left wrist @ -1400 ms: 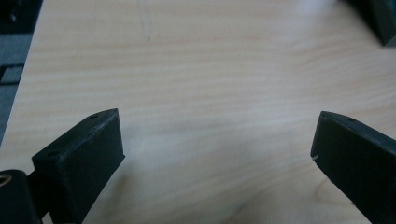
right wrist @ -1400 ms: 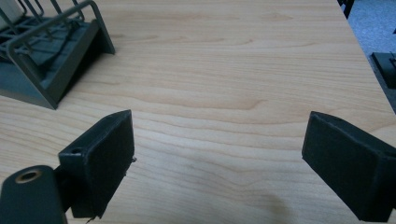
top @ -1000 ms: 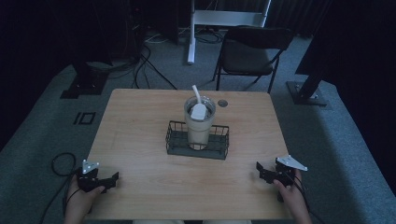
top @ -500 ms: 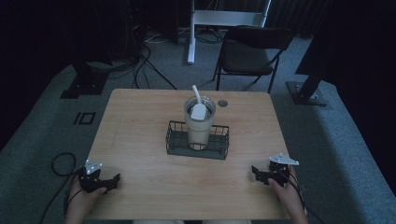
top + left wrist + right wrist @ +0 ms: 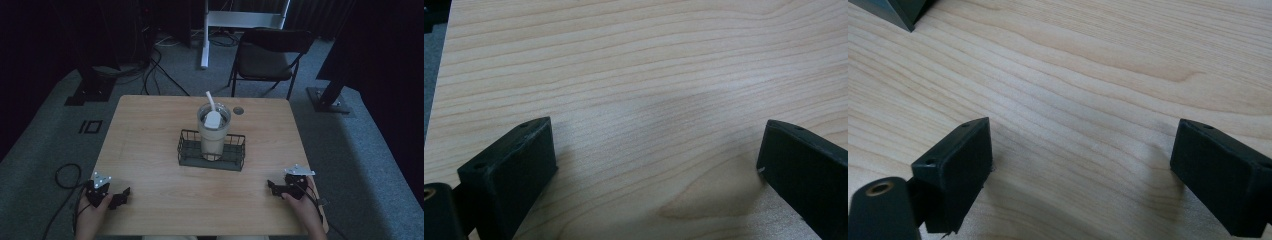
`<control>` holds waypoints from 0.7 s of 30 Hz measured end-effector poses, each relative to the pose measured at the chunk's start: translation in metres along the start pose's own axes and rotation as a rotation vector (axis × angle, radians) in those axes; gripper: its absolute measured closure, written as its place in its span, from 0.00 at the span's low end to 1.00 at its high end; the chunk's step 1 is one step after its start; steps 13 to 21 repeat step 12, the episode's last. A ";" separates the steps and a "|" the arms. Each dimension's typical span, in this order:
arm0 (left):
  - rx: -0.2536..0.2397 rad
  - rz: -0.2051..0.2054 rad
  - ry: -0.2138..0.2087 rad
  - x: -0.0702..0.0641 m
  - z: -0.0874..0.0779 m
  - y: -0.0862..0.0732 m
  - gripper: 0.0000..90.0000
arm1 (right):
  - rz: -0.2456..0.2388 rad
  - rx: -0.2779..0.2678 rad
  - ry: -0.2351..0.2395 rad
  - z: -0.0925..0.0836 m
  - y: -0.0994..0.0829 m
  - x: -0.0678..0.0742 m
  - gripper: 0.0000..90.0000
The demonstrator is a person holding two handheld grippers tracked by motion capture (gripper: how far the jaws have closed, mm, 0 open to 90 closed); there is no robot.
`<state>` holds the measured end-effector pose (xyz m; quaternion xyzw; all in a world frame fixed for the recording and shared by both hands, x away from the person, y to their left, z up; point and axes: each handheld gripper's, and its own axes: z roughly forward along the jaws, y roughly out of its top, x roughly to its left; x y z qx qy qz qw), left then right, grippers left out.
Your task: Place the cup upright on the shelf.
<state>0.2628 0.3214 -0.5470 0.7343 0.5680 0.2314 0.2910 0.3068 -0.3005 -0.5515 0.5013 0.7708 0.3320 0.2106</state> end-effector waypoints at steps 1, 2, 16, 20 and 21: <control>0.000 0.002 -0.002 0.000 0.000 0.000 0.03 | 0.000 0.000 0.000 0.000 0.000 0.000 0.11; -0.001 0.007 -0.006 0.000 0.000 0.000 0.03 | 0.000 0.000 0.000 0.000 0.000 0.000 0.11; -0.002 0.014 -0.010 -0.001 0.000 0.000 0.03 | 0.000 0.000 0.000 0.000 0.000 0.000 0.11; -0.002 0.014 -0.010 -0.001 0.000 0.000 0.03 | 0.000 0.000 0.000 0.000 0.000 0.000 0.11; -0.002 0.014 -0.010 -0.001 0.000 0.000 0.03 | 0.000 0.000 0.000 0.000 0.000 0.000 0.11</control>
